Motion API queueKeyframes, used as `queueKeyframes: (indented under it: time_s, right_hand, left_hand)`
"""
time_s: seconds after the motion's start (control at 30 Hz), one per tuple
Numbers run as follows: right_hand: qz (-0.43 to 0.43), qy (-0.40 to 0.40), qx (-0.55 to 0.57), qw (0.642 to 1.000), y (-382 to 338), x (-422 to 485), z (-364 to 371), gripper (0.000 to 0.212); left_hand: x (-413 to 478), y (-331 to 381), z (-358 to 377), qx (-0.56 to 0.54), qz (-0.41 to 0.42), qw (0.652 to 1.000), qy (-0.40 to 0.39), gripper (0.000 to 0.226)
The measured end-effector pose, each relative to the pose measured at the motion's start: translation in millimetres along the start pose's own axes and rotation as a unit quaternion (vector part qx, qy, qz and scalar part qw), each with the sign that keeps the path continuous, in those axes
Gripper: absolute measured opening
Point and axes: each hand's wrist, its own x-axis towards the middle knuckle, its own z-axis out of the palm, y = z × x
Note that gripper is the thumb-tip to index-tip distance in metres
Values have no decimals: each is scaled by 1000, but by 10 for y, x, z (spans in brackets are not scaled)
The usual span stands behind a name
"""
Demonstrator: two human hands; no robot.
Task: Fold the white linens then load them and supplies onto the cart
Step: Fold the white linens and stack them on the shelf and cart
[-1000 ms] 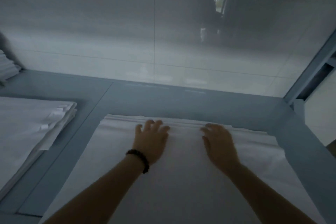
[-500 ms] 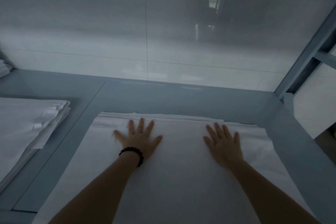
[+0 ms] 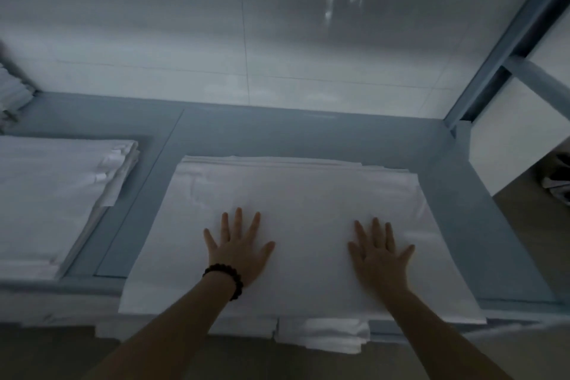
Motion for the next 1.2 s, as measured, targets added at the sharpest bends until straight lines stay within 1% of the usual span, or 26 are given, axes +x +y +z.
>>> queueKeyframes:
  time_s: [0.1,0.17,0.23,0.4,0.57,0.67,0.73,0.77,0.83,0.9,0.93,1.0,1.07,1.13,1.2]
  right_hand:
    - [-44,-6,-43,998,-146,-368,141,59]
    - [-53,-23,-45,997,-180,-415,189,61]
    - [-52,-31,-44,997,-190,-361,222,62]
    - [-50,-35,-34,998,-210,-150,238,63]
    - [-56,-33,-31,997,-273,254,176,63]
    - [-47,-48,-34,997,-358,516,48,62]
    - [-43,-49,-25,998,-505,563,-10,61]
    - [-55,-35,-15,998,-613,531,-3,59]
    - [-112,4,-10,994,-839,392,92,56]
    - [-160,15,-31,987,-979,251,231,55]
    - [-166,18,-39,985,-1001,215,287,54]
    - [-159,29,-36,986,-966,211,320,53]
    - [-150,37,-33,987,-854,231,300,55]
    - [-124,46,-44,990,-653,262,281,59]
    - [-93,45,-57,993,-396,293,250,61]
  left_hand:
    - [-351,-35,122,28,-6,999,-15,76]
    - [-425,-64,163,40,-8,999,-27,76]
    - [-403,-66,185,45,-7,999,-22,77]
    - [-170,-68,163,49,-7,999,-18,77]
    - [237,-36,83,53,-10,998,-10,78]
    - [480,23,-51,59,-21,998,-15,75]
    - [507,162,-94,63,-20,998,4,70]
    - [468,270,-75,52,-9,998,22,67]
    - [336,500,38,22,27,998,46,61]
    - [226,647,189,26,47,998,36,56]
    - [199,669,254,38,48,998,34,55]
    - [184,642,324,54,38,997,46,54]
    - [178,550,331,44,19,997,60,57]
    - [178,401,321,35,-8,997,68,64]
    - [174,192,298,36,-35,996,73,66]
